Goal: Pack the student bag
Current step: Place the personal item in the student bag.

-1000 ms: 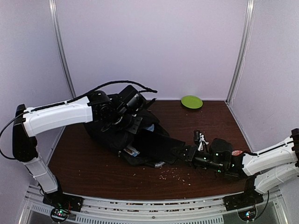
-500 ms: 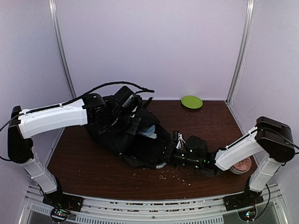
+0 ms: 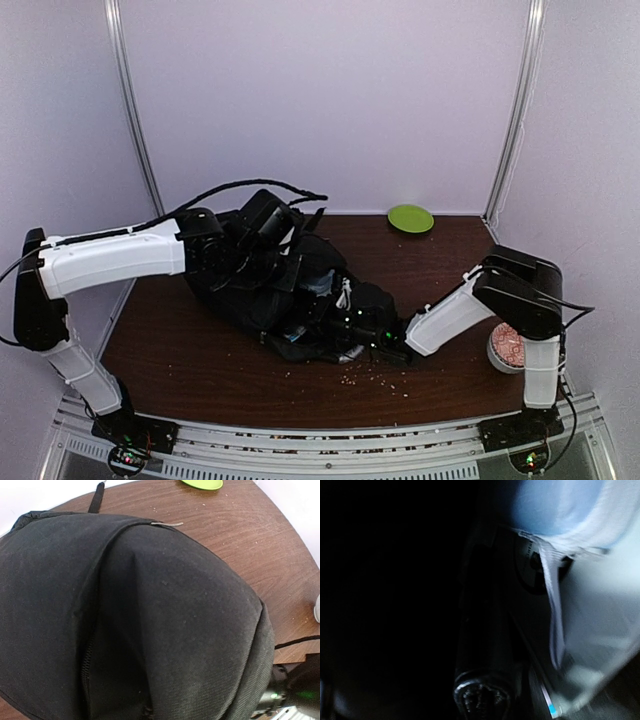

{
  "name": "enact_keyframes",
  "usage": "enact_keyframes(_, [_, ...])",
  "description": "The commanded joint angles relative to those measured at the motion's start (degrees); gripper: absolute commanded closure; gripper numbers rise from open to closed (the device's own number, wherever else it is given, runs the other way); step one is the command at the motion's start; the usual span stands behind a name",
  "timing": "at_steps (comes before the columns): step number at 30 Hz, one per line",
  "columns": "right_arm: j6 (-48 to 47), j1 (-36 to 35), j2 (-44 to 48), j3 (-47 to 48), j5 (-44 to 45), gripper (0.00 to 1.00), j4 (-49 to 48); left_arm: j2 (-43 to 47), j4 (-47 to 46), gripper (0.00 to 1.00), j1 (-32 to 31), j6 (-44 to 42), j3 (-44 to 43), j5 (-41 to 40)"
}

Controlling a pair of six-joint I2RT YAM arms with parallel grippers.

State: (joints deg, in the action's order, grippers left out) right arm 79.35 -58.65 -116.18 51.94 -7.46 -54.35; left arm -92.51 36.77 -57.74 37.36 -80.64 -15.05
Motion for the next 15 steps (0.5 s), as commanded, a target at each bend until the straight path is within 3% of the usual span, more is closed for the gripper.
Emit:
enact_keyframes(1, [0.7,0.5,-4.6,6.0,0.4,0.88,1.3,3.5,-12.8,1.00,-1.7,2.5,0.1,7.8])
enact_keyframes(4, [0.0,0.8,-6.4,8.2,-1.5,0.78,4.4,3.8,-12.9,1.00,-1.7,2.6,0.4,7.8])
enact_keyframes(10, [-2.2,0.9,-4.8,7.9,-8.0,0.35,5.1,4.9,-12.8,1.00,-1.4,2.5,1.9,5.2])
enact_keyframes(15, [-5.4,0.4,2.4,4.5,-10.2,0.22,10.1,5.9,-11.8,1.00,-0.2,2.4,3.0,2.9])
